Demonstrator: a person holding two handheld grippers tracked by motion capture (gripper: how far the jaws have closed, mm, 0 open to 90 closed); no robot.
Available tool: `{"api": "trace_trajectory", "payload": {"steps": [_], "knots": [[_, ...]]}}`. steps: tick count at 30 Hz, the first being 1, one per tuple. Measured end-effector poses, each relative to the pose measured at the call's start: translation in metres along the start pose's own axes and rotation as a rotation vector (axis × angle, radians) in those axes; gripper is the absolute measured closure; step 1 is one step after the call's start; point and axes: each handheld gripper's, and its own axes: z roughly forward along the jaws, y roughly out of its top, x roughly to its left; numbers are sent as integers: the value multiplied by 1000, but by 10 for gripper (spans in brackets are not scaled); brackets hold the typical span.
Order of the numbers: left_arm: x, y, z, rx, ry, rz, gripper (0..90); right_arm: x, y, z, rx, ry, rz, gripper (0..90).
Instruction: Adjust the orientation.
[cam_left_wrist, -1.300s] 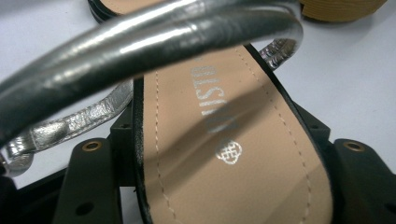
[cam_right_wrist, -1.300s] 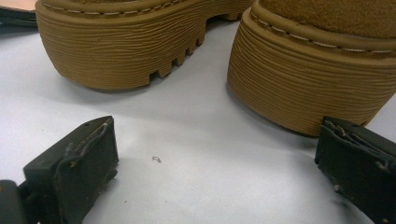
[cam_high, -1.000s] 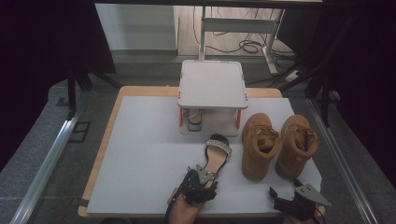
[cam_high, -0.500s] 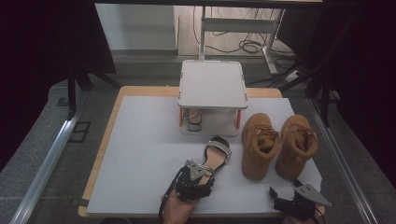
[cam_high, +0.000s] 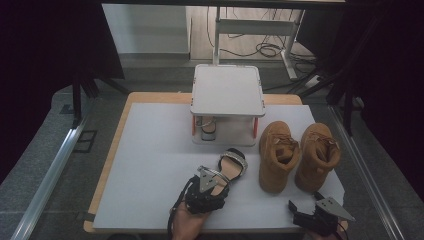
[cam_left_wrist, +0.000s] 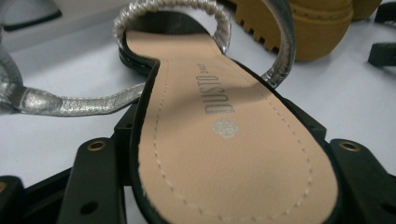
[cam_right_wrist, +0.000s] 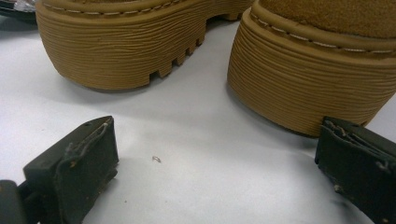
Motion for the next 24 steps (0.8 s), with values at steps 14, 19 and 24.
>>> {"api": "trace_trajectory", "payload": {"steps": [14, 19, 24], "knots": [[7, 6, -7, -38, 5, -22, 394, 0, 0, 0, 0, 0, 0, 0], [9, 11, -8, -54, 10, -27, 394, 0, 0, 0, 0, 0, 0, 0], [13, 20, -5, -70, 24, -27, 394, 0, 0, 0, 0, 0, 0, 0]]}}
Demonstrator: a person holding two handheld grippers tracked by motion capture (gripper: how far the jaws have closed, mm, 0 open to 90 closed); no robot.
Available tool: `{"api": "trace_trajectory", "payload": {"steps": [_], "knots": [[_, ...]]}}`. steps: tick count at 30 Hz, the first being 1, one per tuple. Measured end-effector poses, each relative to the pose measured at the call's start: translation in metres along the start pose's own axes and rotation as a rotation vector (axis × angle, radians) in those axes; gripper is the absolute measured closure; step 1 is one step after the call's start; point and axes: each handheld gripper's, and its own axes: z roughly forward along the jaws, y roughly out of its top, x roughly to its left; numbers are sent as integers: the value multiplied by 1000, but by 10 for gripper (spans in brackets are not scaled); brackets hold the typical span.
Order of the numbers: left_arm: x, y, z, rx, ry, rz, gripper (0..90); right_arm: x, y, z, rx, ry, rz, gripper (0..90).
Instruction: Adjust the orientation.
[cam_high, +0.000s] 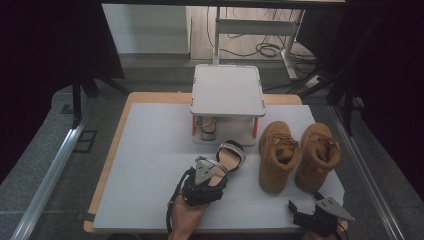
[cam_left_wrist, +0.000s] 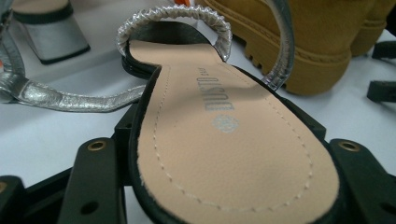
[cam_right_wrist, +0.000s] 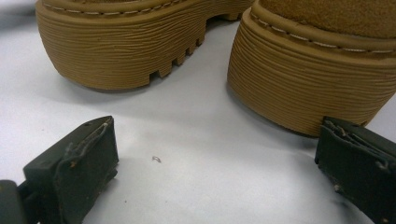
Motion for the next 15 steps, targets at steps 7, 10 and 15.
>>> {"api": "trace_trajectory", "payload": {"steps": [7, 10, 15], "knots": [[10, 10, 13, -17, 22, -12, 395, 0, 0, 0, 0, 1, 2, 0], [16, 16, 20, -26, 31, -22, 394, 0, 0, 0, -1, 0, 0, 0], [23, 26, 33, -45, 41, -32, 394, 0, 0, 0, -1, 1, -1, 0]]}}
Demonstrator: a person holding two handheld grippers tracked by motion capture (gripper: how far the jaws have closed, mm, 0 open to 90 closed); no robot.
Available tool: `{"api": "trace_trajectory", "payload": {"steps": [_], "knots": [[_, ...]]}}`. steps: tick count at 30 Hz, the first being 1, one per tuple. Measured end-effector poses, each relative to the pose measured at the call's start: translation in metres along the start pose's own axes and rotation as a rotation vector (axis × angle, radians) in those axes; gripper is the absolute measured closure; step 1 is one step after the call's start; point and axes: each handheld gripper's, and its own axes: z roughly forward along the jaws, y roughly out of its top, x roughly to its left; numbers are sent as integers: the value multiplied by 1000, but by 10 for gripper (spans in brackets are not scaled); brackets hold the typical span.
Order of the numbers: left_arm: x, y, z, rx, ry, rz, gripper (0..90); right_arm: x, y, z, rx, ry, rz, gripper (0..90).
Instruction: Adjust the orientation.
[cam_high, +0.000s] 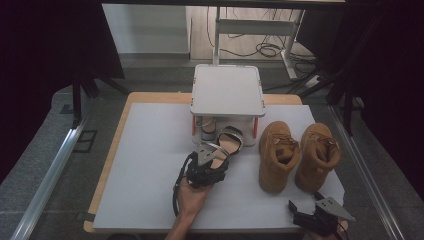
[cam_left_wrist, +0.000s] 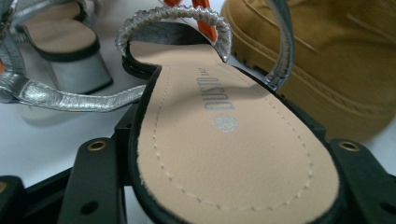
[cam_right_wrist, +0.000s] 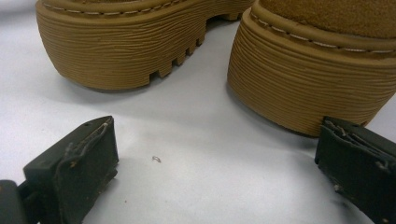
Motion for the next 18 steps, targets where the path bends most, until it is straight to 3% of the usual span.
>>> {"api": "trace_trajectory", "payload": {"steps": [18], "knots": [[5, 18, 48, -23, 29, -35, 394, 0, 0, 0, 0, 1, 0, 0]]}}
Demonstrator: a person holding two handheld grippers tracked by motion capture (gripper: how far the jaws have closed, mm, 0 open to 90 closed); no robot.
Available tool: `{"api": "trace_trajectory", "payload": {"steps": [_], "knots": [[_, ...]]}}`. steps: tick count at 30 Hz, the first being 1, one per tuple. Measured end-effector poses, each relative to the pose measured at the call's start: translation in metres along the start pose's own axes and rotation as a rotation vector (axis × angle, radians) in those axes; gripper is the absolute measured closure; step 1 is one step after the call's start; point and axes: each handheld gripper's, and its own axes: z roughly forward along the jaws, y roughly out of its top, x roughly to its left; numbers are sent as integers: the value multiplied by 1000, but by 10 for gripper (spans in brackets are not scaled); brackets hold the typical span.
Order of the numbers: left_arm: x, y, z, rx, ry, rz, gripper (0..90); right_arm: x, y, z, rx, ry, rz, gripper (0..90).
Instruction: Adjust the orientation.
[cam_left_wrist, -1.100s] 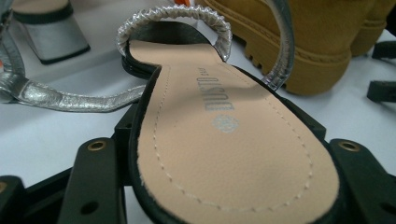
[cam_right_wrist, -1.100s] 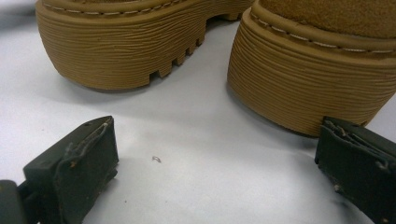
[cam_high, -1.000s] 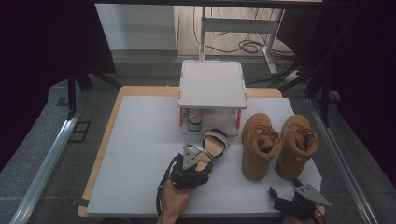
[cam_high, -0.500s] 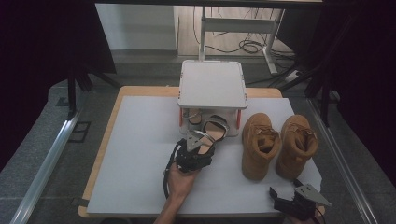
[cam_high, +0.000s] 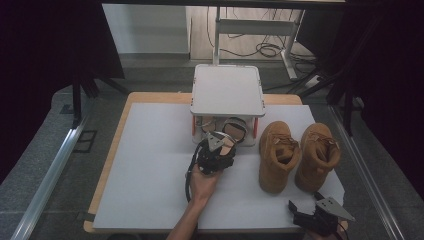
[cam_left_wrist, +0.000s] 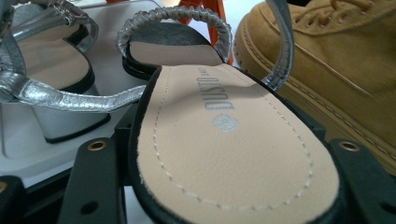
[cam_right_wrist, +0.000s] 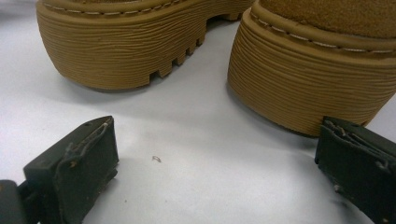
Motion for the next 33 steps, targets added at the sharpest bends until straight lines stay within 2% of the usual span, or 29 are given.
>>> {"api": "trace_trajectory", "payload": {"steps": [10, 19, 33], "knots": [[0, 7, 23, -9, 39, -22, 394, 0, 0, 0, 0, 0, -2, 0], [5, 8, 45, -13, 73, -45, 394, 0, 0, 0, 0, 1, -2, 0], [6, 22, 68, -12, 116, -36, 393, -1, 0, 0, 0, 2, -5, 0]]}}
